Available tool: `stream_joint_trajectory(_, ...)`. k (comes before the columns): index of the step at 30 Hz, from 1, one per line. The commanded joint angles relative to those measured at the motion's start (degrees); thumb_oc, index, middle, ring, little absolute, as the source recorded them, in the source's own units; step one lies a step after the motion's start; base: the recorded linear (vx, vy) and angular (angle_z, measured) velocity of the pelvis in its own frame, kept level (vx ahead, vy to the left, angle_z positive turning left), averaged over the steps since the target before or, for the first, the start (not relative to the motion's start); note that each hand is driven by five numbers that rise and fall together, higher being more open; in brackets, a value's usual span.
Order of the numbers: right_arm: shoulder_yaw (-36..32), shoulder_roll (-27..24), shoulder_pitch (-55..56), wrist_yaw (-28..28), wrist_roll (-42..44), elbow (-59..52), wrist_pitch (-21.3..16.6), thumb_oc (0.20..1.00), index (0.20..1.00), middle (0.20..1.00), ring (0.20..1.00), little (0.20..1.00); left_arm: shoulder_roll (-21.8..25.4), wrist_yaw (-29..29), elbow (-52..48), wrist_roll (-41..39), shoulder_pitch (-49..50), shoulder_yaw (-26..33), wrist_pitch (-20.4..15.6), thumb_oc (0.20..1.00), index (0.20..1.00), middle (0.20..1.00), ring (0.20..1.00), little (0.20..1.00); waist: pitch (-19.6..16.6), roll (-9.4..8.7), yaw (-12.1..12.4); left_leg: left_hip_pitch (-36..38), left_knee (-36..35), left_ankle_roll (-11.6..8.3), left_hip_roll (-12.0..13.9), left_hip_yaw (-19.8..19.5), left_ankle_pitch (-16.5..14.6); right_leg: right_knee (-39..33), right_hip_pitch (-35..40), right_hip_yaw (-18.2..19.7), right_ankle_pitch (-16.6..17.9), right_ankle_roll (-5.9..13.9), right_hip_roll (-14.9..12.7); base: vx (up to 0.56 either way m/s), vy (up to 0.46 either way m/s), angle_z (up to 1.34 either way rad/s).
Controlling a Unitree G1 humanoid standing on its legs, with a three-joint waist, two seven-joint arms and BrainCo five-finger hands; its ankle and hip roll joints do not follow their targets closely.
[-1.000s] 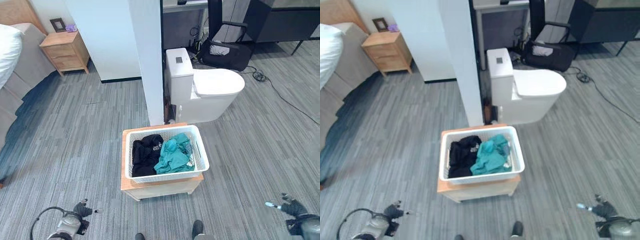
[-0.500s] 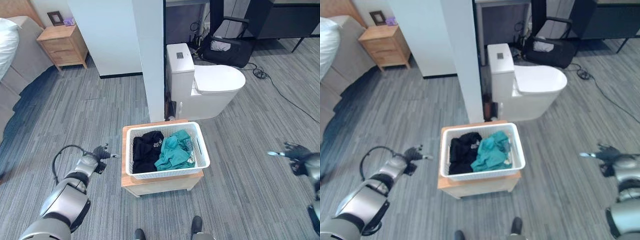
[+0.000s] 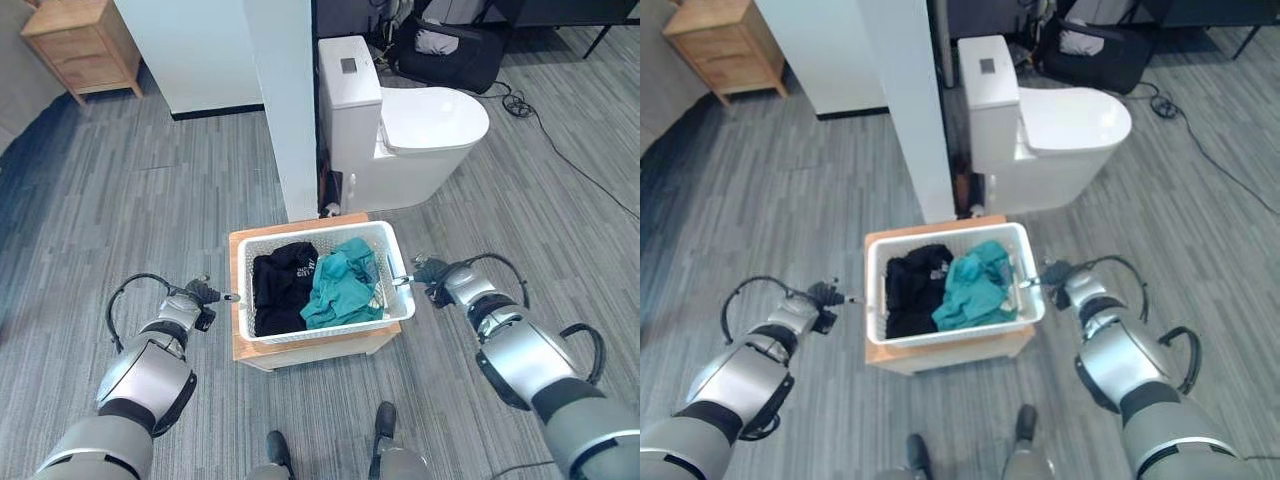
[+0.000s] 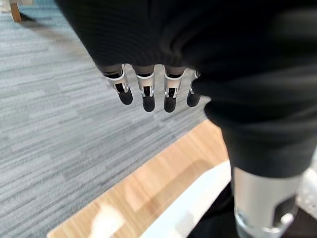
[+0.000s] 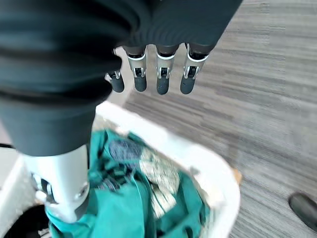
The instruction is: Grab the laundry basket,head to the washer,open it,put in the laundry and shut it.
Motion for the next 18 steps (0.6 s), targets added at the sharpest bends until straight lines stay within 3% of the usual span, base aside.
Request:
stream_joint_trajectory(1, 3.45, 0.96, -7.26, -2.11, -2.55, 6.84, -0.06, 1.0, 1.0, 1.0, 1.0, 1.0, 3.31, 1.59, 4.61, -2.19, -5.42, -0.72, -0.16, 1.0, 1.0, 1.0, 1.0, 1.0, 1.95, -0.65, -0.28, -4.88, 0.64, -0.33, 0.59, -1.66, 4.17, -0.05, 1.41, 3.69, 3.08, 5.25, -3.05, -0.03, 0.017, -0.01)
stream_joint_trajectory(6, 0.64, 0.65, -5.29, -4.77, 0.3, 2.2, -0.54, 1.0, 1.0, 1.0, 1.0, 1.0, 3.42, 2.57, 4.02, -5.02, -3.76, 1.35, -0.97, 1.0, 1.0, 1.0, 1.0, 1.0, 2.54, -0.97, -1.23, -5.58, 0.64, -0.37, 0.77, -1.17, 4.13, -0.05, 0.16, 4.66, 3.45, 5.27, -2.76, 0.0, 0.012, -0.01)
stream_joint_trajectory(15, -5.31, -4.06, 7.66, -9.29, -2.14, -30.06, -0.48, 1.0, 1.0, 1.0, 1.0, 1.0, 2.56, 4.2, 0.3, -6.78, 2.31, 6.24, -2.16, 1.0, 1.0, 1.0, 1.0, 1.0, 2.67, -1.28, -2.77, -3.62, 0.64, 0.0, 0.94, 0.41, 2.95, -0.05, 0.48, 6.44, 3.12, 5.53, -2.49, 0.03, 0.033, -0.16)
stream_joint_trajectory(18, -13.08, -5.69, 17.92, -12.2, 0.31, -38.95, -1.34, 1.0, 1.0, 1.0, 1.0, 1.0, -0.54, 4.13, -0.78, -7.17, 4.55, 7.03, -2.21, 1.0, 1.0, 1.0, 1.0, 1.0, 2.15, -0.97, -2.83, -2.82, 0.64, 0.32, 0.85, 0.25, 2.39, -0.05, 1.33, 6.11, 2.52, 5.49, -2.69, 0.06, 0.021, -0.07)
